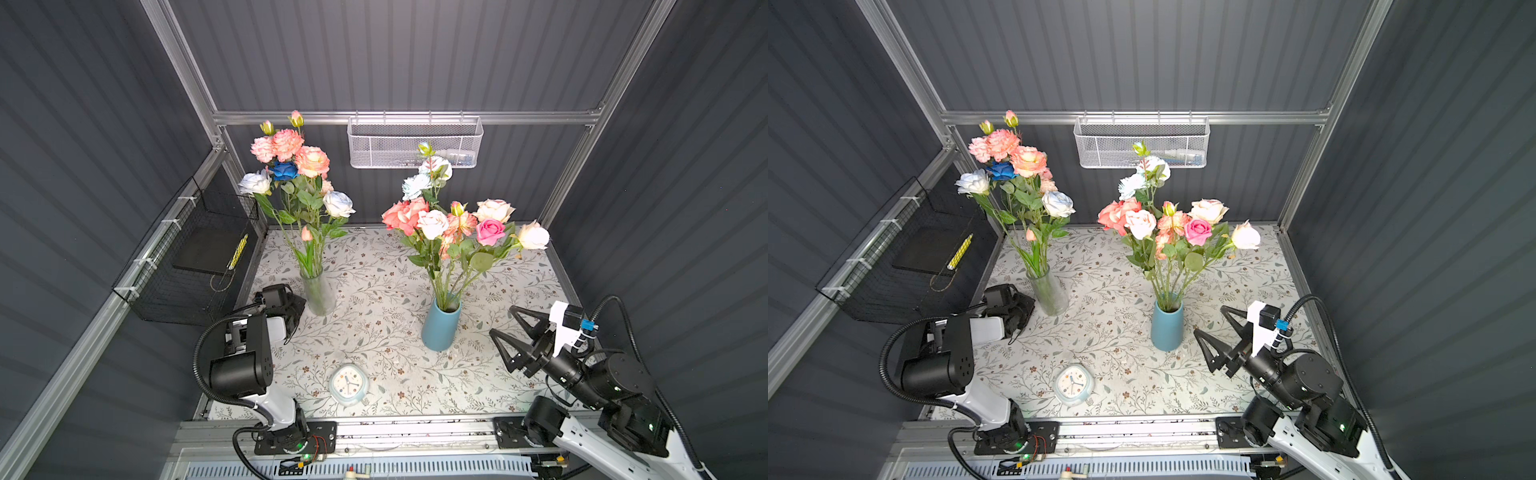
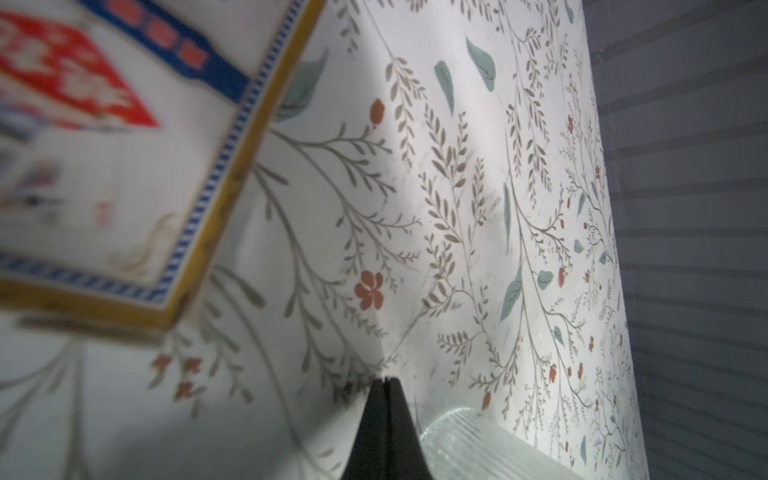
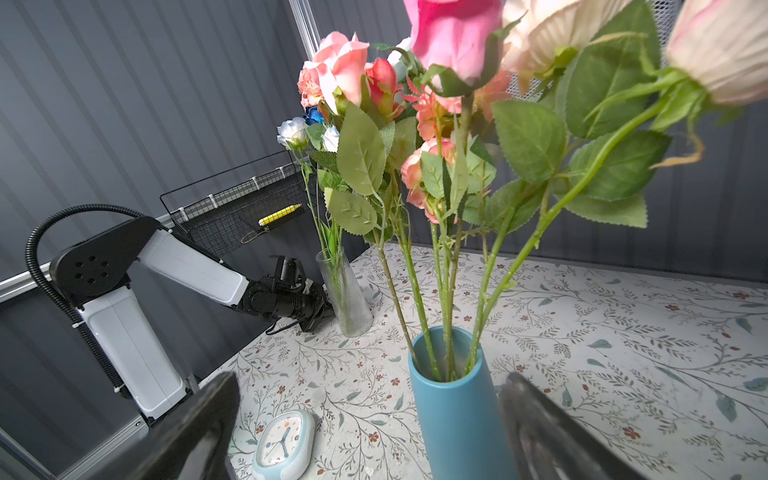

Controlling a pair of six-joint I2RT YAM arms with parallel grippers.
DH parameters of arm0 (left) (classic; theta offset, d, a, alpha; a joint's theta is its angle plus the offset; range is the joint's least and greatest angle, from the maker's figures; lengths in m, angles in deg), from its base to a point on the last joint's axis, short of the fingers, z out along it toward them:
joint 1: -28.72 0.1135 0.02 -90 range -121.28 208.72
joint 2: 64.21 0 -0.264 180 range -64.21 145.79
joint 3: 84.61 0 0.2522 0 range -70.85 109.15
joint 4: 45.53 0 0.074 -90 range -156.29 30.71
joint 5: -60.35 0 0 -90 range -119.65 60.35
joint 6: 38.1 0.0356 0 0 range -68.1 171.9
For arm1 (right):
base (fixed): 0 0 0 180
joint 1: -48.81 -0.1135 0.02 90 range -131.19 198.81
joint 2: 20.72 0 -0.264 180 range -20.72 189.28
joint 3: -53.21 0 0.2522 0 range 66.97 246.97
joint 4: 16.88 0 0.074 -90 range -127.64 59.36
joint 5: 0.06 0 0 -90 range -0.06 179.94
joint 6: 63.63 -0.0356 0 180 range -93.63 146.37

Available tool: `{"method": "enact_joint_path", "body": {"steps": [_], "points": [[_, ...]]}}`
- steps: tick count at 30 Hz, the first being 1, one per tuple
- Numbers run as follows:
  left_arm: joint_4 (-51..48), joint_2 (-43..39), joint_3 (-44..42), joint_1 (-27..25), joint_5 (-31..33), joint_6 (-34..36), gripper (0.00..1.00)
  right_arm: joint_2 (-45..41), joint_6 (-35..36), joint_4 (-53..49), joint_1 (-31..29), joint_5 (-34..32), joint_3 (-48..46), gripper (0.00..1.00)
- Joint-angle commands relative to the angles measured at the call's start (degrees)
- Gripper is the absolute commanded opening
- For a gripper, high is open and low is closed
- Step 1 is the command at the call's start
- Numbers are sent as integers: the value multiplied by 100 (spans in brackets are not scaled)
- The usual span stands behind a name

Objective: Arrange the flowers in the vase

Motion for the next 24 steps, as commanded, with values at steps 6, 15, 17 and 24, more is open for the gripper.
{"method": "enact_joint_path", "body": {"steps": [6,15,17,24], "points": [[629,416,72,15,-799,235,0,164,157,80,19,-83,192,99],[1171,895,179,-133,-1271,310,0,329,114,81,22,-91,240,99],[1216,999,280,-238,-1502,350,0,328,104,87,22,-87,245,99],[1181,1311,596,-499,-1656,524,0,322,35,52,22,-117,261,99]]}}
